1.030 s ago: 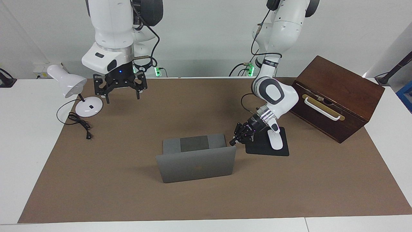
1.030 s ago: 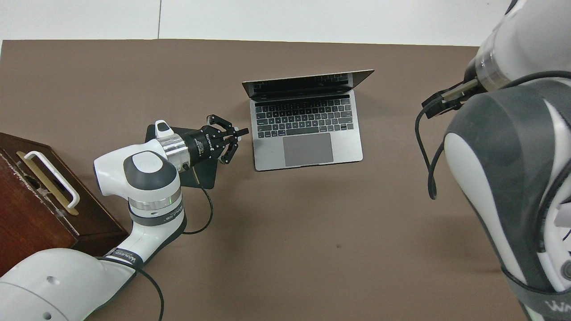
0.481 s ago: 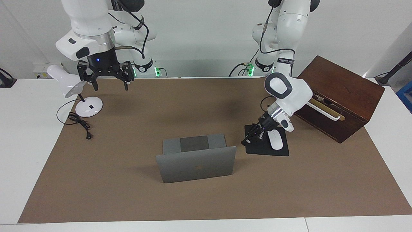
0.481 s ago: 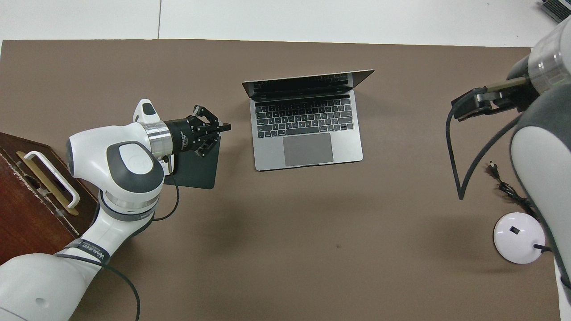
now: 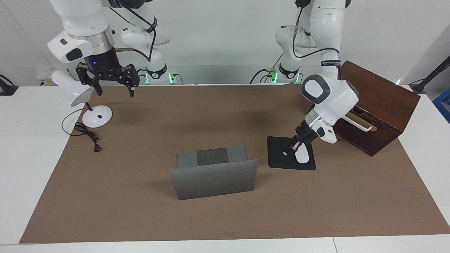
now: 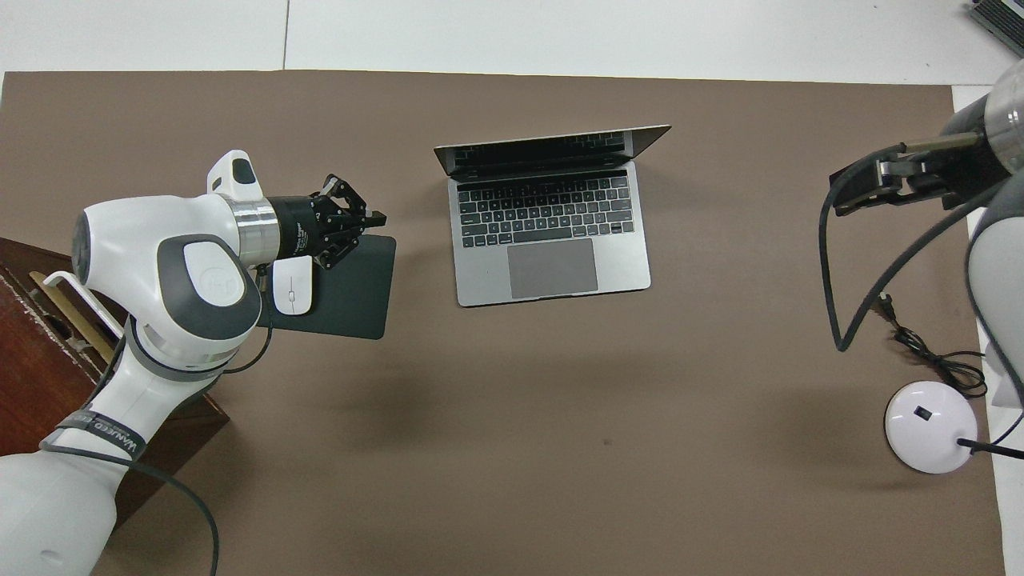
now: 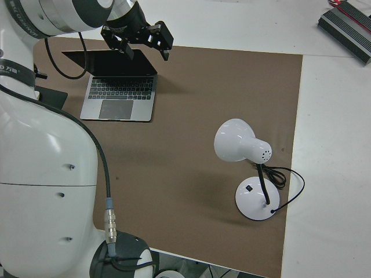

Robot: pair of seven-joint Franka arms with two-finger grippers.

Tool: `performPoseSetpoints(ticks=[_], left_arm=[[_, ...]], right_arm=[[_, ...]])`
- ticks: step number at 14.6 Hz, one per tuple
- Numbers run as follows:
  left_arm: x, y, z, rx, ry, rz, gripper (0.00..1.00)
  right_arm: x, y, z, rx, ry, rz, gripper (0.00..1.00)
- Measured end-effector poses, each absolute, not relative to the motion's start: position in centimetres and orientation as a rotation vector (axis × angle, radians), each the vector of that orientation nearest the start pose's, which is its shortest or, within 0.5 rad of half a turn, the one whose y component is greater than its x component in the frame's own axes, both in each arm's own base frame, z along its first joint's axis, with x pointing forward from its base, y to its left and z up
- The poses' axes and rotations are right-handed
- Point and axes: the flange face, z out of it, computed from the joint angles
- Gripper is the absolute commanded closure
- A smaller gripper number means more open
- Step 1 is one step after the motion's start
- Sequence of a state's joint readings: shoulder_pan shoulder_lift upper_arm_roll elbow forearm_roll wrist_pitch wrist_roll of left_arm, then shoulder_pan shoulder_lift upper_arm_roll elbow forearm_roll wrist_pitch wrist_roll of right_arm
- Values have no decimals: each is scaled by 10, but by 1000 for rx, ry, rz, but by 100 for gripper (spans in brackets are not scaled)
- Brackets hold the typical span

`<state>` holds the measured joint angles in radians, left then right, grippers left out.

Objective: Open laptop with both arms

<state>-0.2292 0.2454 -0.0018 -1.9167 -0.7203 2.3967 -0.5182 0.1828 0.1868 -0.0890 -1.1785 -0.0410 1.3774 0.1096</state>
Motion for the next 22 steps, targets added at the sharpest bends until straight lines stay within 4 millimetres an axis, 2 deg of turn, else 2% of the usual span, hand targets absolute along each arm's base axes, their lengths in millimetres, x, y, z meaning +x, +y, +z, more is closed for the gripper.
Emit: performPoseSetpoints(ticks=[3,6,12,14,17,19,22], left_arm=[[627,-140,417,2535,834,96,100],[629,-128,420,2667,763,132,100],[634,-107,452,2914,629,146,100],[630,-102,457,2978,590,133,100],[619,-96,477,3042,505,89,100],[610,-87,492,3061,460,47,100],[596,-74,512,3073,411,0,100]], right_arm=[[582,43,686,-3176,73,-24,0],[581,41,687,-3160,78,-14,0],[574,11,690,-3119,157,26,0],[574,6,688,-3118,170,39,0],[572,5,688,-3117,173,44,0],[564,5,696,-3114,171,28,0],[542,6,718,-3107,161,-25,0]])
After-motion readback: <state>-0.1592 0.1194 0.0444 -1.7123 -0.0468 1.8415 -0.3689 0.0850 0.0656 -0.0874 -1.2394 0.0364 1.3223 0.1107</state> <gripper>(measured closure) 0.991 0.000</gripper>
